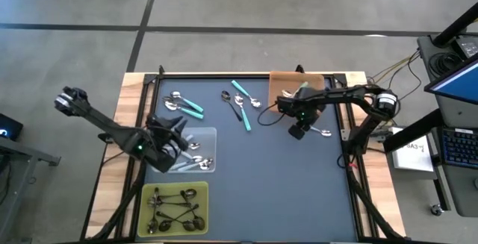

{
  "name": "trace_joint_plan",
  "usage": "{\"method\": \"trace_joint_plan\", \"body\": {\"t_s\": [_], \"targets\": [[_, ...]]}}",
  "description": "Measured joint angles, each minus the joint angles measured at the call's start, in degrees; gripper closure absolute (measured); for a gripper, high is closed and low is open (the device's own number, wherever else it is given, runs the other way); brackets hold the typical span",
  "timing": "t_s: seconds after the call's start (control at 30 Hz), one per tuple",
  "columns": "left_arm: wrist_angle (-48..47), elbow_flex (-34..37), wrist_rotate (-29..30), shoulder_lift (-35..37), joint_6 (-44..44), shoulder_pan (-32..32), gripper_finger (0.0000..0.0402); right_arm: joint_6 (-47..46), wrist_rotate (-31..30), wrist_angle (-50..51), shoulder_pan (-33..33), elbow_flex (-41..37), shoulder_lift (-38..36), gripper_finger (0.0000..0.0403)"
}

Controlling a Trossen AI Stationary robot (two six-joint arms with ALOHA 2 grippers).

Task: Sort silverware by color (type)
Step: Put the light blue spoon into the white bin

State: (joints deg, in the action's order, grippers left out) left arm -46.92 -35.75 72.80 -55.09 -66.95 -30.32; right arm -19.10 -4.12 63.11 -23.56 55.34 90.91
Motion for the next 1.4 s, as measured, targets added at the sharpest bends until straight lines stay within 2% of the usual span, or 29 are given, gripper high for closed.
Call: {"method": "trace_joint_plan", "body": {"t_s": [0.2, 0.33, 0.53, 0.63, 0.73, 1.0, 1.17, 1.4], "targets": [[-0.3, -1.4, 8.1, 7.2, 4.8, 3.1, 0.0324, 1.2, -0.1, -5.9, -1.1, -4.0, 0.0, 0.0319], [-0.3, -4.2, 12.1, 11.7, 11.6, 4.8, 0.0324, 1.4, -0.3, -8.8, -1.6, -6.2, -0.2, 0.0319], [-0.2, -9.6, 15.0, 15.7, 23.1, 5.5, 0.0324, 2.0, -0.6, -9.9, -1.7, -6.9, -0.2, 0.0319], [-0.2, -12.0, 15.6, 16.5, 28.4, 5.5, 0.0324, 2.2, -3.5, -9.9, -1.6, -6.9, -0.3, 0.0319], [-0.2, -13.8, 15.6, 16.7, 31.6, 5.5, 0.0324, 1.9, -3.7, -9.9, -1.6, -6.9, -0.3, 0.0319], [-0.3, -14.6, 17.2, 16.7, 32.4, 5.5, 0.0324, 3.4, -4.0, -10.5, -1.6, -7.0, -0.1, 0.0319], [-0.2, -14.2, 17.2, 15.9, 32.1, 5.5, 0.0324, 7.0, 3.5, -11.2, -1.9, -7.0, 0.0, 0.0319], [-0.1, -14.2, 17.2, 14.1, 31.9, 5.5, 0.0324, 5.0, 6.5, -11.6, -0.2, -7.0, -0.1, 0.032]]}}
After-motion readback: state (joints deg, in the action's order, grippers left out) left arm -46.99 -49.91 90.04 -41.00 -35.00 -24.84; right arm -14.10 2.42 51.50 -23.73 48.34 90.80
